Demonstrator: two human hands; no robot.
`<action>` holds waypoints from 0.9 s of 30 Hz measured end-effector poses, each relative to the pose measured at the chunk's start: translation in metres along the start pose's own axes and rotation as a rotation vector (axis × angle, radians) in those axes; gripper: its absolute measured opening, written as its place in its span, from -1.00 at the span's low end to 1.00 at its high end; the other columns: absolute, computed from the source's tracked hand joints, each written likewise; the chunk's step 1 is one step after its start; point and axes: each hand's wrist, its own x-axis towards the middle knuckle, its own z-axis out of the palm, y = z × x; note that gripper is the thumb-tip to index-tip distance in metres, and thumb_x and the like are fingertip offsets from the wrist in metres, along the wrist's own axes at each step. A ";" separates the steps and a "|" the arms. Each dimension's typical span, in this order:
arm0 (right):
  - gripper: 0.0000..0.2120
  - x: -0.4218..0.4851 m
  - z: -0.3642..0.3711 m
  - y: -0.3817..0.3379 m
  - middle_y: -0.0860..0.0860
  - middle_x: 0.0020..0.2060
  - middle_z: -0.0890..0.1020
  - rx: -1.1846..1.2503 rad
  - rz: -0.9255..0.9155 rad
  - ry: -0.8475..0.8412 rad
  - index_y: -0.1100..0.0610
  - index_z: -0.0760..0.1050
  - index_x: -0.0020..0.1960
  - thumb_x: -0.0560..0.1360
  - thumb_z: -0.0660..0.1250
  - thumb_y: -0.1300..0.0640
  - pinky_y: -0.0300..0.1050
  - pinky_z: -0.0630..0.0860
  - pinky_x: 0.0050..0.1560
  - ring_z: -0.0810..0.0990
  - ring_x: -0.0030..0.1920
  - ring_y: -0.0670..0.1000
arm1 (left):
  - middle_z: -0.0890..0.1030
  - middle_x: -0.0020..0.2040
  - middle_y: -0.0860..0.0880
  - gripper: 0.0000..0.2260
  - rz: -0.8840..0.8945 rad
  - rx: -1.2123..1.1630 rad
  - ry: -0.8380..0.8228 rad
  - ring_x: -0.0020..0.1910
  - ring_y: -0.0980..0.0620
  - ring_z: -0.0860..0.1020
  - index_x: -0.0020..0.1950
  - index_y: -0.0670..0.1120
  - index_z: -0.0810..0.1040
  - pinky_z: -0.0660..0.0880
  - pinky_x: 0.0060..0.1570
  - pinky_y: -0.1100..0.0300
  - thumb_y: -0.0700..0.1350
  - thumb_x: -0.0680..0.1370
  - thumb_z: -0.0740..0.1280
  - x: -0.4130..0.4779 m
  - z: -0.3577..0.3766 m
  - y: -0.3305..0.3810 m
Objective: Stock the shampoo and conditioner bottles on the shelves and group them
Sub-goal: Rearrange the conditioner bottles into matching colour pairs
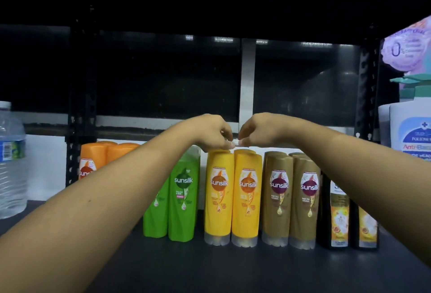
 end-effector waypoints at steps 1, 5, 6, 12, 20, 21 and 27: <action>-0.68 0.004 -0.001 0.002 -0.02 0.19 0.66 0.022 0.025 0.011 0.08 0.62 0.28 0.59 0.35 -0.01 -0.11 0.54 0.12 0.60 0.13 0.00 | 0.64 0.15 0.01 -0.68 -0.022 -0.011 0.006 -0.05 0.01 0.65 0.29 -0.02 0.64 0.65 -0.22 0.16 0.09 0.60 0.40 0.005 -0.002 0.000; -0.63 0.027 0.001 0.008 0.05 0.28 0.62 0.064 0.126 -0.100 0.12 0.56 0.36 0.58 0.35 0.05 -0.11 0.63 0.07 0.64 0.13 0.07 | 0.59 0.20 -0.11 -0.64 -0.161 -0.090 -0.121 -0.02 -0.13 0.67 0.35 -0.10 0.59 0.69 -0.20 0.07 0.00 0.59 0.43 0.025 -0.001 0.005; -0.60 0.033 0.003 0.009 0.08 0.31 0.59 0.098 0.161 -0.143 0.14 0.53 0.39 0.58 0.36 0.06 -0.08 0.66 0.06 0.65 0.12 0.10 | 0.58 0.21 -0.15 -0.62 -0.196 -0.110 -0.162 -0.03 -0.17 0.68 0.37 -0.13 0.56 0.71 -0.17 0.02 -0.02 0.60 0.43 0.029 -0.001 0.007; -0.53 0.050 0.014 0.005 0.20 0.33 0.54 0.252 0.346 -0.283 0.19 0.45 0.43 0.55 0.40 0.12 0.11 0.67 0.08 0.68 0.10 0.23 | 0.55 0.29 -0.26 -0.58 -0.310 -0.125 -0.280 -0.07 -0.26 0.69 0.42 -0.20 0.48 0.70 -0.08 -0.11 -0.10 0.60 0.41 0.044 0.002 0.009; -0.54 0.056 0.022 0.004 0.21 0.27 0.58 0.283 0.393 -0.315 0.17 0.46 0.41 0.55 0.42 0.10 0.13 0.69 0.01 0.69 0.08 0.26 | 0.59 0.23 -0.22 -0.63 -0.282 -0.015 -0.284 -0.06 -0.21 0.72 0.37 -0.19 0.54 0.70 -0.06 -0.05 -0.09 0.59 0.41 0.047 0.010 0.005; -0.56 0.055 0.022 0.003 0.21 0.28 0.58 0.277 0.386 -0.312 0.18 0.46 0.41 0.57 0.41 0.10 0.14 0.68 0.05 0.69 0.09 0.27 | 0.59 0.21 -0.22 -0.63 -0.275 -0.012 -0.267 -0.07 -0.21 0.72 0.36 -0.20 0.54 0.71 -0.08 -0.03 -0.09 0.60 0.41 0.046 0.010 0.006; -0.58 0.045 0.015 -0.001 0.20 0.37 0.52 0.304 0.321 -0.303 0.16 0.45 0.45 0.60 0.36 0.18 0.16 0.66 0.10 0.65 0.17 0.29 | 0.65 0.11 -0.20 -0.69 -0.228 0.034 -0.256 -0.17 -0.17 0.74 0.32 -0.20 0.58 0.71 -0.13 0.00 -0.10 0.62 0.40 0.044 0.008 0.009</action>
